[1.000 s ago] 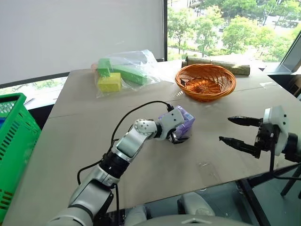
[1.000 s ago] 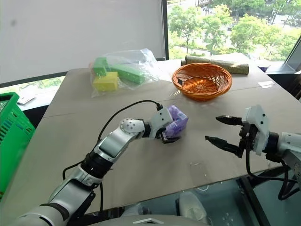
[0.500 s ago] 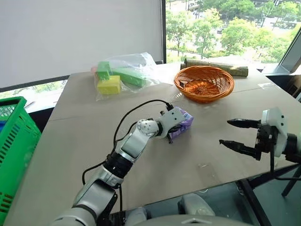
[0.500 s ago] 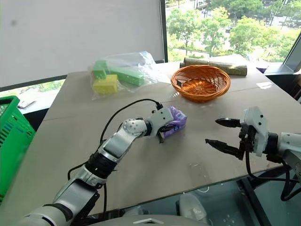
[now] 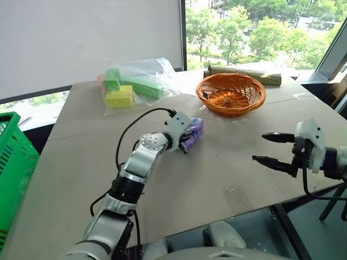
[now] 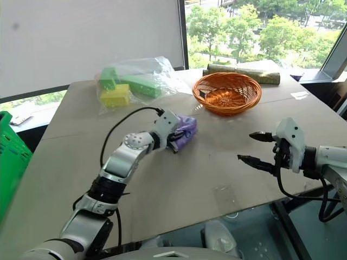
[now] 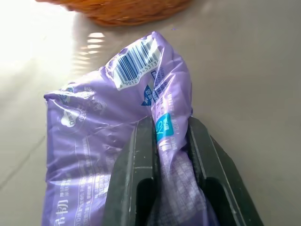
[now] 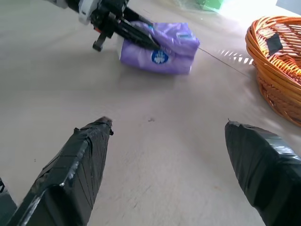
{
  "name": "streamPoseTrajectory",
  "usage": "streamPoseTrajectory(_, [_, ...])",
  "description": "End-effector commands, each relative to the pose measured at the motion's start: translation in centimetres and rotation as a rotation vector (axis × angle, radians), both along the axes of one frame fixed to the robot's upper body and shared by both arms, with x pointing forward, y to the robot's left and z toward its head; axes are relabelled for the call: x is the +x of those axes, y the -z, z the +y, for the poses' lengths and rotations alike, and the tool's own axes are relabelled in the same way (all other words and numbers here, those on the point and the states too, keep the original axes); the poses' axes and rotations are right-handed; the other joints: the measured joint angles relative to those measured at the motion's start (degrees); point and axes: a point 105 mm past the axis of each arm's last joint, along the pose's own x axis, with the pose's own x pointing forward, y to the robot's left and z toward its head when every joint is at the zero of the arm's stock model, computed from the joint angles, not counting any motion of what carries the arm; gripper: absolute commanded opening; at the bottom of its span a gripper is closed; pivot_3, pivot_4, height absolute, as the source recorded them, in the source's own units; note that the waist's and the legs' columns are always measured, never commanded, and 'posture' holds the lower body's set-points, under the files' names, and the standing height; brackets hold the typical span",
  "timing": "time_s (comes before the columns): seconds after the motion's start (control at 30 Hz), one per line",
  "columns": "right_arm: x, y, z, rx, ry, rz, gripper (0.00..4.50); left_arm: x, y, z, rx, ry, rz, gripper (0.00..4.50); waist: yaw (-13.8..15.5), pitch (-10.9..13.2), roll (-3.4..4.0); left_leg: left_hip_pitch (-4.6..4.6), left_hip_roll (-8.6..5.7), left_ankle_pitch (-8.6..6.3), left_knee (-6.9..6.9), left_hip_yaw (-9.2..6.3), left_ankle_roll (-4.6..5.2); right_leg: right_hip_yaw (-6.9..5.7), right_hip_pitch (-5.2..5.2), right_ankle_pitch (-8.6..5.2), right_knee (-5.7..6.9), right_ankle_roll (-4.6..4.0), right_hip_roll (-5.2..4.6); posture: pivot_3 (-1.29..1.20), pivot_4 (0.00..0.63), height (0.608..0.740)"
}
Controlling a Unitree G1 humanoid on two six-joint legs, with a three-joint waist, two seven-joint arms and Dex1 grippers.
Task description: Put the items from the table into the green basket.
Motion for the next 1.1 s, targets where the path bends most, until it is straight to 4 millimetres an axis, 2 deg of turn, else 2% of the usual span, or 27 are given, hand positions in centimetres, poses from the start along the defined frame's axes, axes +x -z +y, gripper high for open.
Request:
streamPoseTrajectory(0.03, [-0.2,-3.1,2.5,0.144,-0.127,-0.075,4.16,1.2,-8.0,4.6,0.015,-0.130,-0.218,0.19,0.2,0.0,-0.03,-0.20,0.00,0.01,0.00,0.00,0.00,0.00,-0.18,0.01,0.01,0.01,0.01,-0.26,0.000,0.740])
streamPoseTrajectory(0.13, [-0.4,-5.5,5.4,0.283,-0.255,-0.088,4.16,1.2,-12.0,9.3,0.093,-0.266,-0.313,0.19,0.4,0.1,0.00,-0.81,-0.01,0.02,0.02,-0.01,0.00,0.01,-0.72,0.03,0.05,0.02,0.05,-0.23,0.000,0.740])
streamPoseTrajectory(0.23, [-0.5,-7.5,8.0,0.375,-0.368,-0.098,4.16,0.5,-16.2,13.7,0.169,-0.416,-0.418,0.19,1.3,0.1,0.02,-0.83,-0.01,0.00,-0.04,-0.02,-0.01,0.00,-0.73,0.03,-0.01,0.01,0.03,-0.19,0.000,0.740])
streamPoseTrajectory(0.33, [-0.4,-9.4,9.9,0.450,-0.468,-0.107,4.16,-1.6,-19.9,18.1,0.284,-0.583,-0.505,0.19,2.7,0.2,0.00,-0.89,-0.01,0.00,-0.11,-0.02,-0.02,-0.01,-0.81,0.05,-0.03,-0.04,-0.04,-0.14,0.000,0.740])
streamPoseTrajectory(0.4, [-0.2,-10.5,10.9,0.492,-0.515,-0.115,4.16,-3.3,-20.9,20.8,0.358,-0.676,-0.512,0.19,3.9,0.2,-0.01,-0.92,-0.01,-0.01,-0.14,0.00,-0.04,-0.01,-0.88,0.11,-0.02,-0.15,-0.06,-0.11,0.000,0.740])
streamPoseTrajectory(0.47, [0.1,-11.2,11.6,0.517,-0.546,-0.123,4.16,-4.9,-20.8,23.3,0.408,-0.757,-0.497,0.19,5.1,0.2,0.00,-0.92,-0.02,-0.02,-0.18,0.08,-0.05,0.01,-0.94,0.15,-0.02,-0.22,-0.12,-0.08,0.000,0.740])
streamPoseTrajectory(0.5, [0.3,-11.3,11.9,0.522,-0.555,-0.122,4.16,-5.8,-20.2,25.0,0.446,-0.805,-0.467,0.19,6.0,0.2,0.00,-0.92,-0.01,-0.02,-0.21,0.13,-0.06,0.04,-0.96,0.15,0.00,-0.23,-0.16,-0.06,0.000,0.740])
streamPoseTrajectory(0.63, [1.2,-10.5,12.3,0.486,-0.552,-0.106,4.16,-8.7,-18.5,29.1,0.511,-0.922,-0.396,0.19,9.4,0.2,-0.01,-0.93,0.00,-0.03,-0.22,0.22,-0.06,0.02,-1.07,0.17,0.08,-0.27,-0.25,-0.04,0.000,0.740])
streamPoseTrajectory(0.73, [1.5,-10.1,12.5,0.469,-0.549,-0.107,4.16,-10.1,-17.8,30.5,0.512,-0.960,-0.368,0.19,11.9,0.1,-0.27,-1.01,0.01,-0.02,-0.18,0.24,-0.07,-0.06,-1.16,0.20,0.12,-0.32,-0.32,-0.02,0.000,0.740])
streamPoseTrajectory(0.87, [1.6,-10.1,12.8,0.473,-0.547,-0.115,4.16,-10.8,-16.8,31.9,0.507,-0.983,-0.355,0.19,14.3,0.1,-0.31,-1.04,0.00,-0.18,-0.16,0.27,-0.33,-0.18,-1.21,0.26,0.07,-0.45,-0.56,-0.02,0.000,0.740])
streamPoseTrajectory(0.93, [1.6,-10.1,12.9,0.469,-0.545,-0.120,4.16,-10.9,-16.3,32.5,0.533,-0.984,-0.349,1.21,14.5,0.1,-0.27,-1.04,-0.01,-0.19,-0.16,0.30,-0.36,-0.25,-1.21,0.28,0.08,-0.52,-0.71,-0.03,0.000,0.740])
streamPoseTrajectory(1.0, [1.7,-10.0,12.9,0.463,-0.540,-0.123,4.16,-10.9,-15.9,33.0,0.540,-0.989,-0.350,1.76,14.5,0.1,-0.24,-1.04,-0.01,-0.19,-0.17,0.35,-0.36,-0.28,-1.21,0.27,0.09,-0.56,-0.83,-0.04,0.000,0.740])
streamPoseTrajectory(1.03, [1.7,-9.8,12.9,0.458,-0.533,-0.125,4.16,-10.9,-15.4,33.5,0.551,-0.996,-0.347,2.31,14.3,0.1,-0.24,-1.05,-0.01,-0.19,-0.19,0.35,-0.37,-0.29,-1.21,0.25,0.08,-0.62,-0.85,-0.04,0.000,0.740])
streamPoseTrajectory(1.1, [1.9,-9.5,12.7,0.441,-0.518,-0.127,4.16,-10.6,-15.1,33.7,0.501,-1.004,-0.387,3.06,14.1,0.0,-0.17,-1.05,-0.01,-0.19,-0.23,0.36,-0.37,-0.29,-1.22,0.25,0.07,-0.63,-0.89,-0.04,0.000,0.740])
